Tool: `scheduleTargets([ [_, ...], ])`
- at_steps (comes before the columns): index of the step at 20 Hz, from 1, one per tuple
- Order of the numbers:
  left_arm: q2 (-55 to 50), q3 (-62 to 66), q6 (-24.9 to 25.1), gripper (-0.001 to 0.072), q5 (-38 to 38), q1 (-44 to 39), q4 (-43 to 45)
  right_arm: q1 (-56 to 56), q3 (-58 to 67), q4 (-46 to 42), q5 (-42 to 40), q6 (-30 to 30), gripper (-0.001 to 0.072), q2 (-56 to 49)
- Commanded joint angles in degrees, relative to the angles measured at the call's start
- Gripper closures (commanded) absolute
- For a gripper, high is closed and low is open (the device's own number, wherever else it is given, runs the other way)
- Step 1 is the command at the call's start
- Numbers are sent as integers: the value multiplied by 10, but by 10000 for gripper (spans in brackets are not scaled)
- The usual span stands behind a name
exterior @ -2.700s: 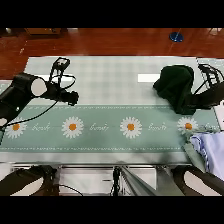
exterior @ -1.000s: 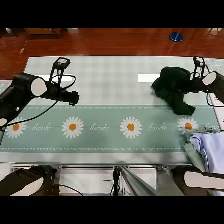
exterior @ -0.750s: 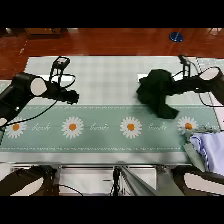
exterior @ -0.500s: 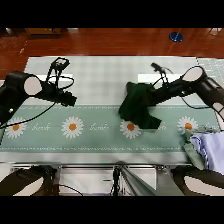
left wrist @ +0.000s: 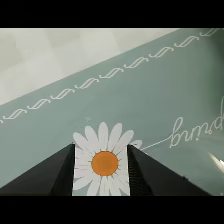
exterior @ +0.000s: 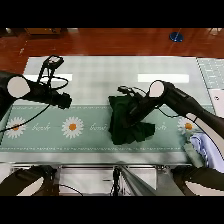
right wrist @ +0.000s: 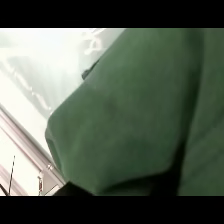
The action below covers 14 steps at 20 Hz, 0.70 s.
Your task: Fold the shirts.
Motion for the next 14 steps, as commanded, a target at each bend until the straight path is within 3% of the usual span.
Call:
scheduleTargets([
  [1,1,0,2,210,-2,0,-9,7,2,-2,26,-18,378,-1],
  [2,0,0,2,145,-1,0,-9,-7,6,-4,45,-24,339,10],
  [6,-10,-1,2,142,-1,0,-19,-112,40,-17,121,-29,339,86],
  [7,-14,-1,2,114,-1,0,-29,-150,47,-35,123,-31,333,111],
  [9,-28,-1,2,92,-1,0,-51,-224,49,-83,116,-30,193,150],
  [10,-38,-1,2,93,-1,0,-62,-263,49,-110,115,-30,161,161],
  [14,-88,-1,10,85,-1,-5,-95,-379,46,-130,70,-9,161,150],
])
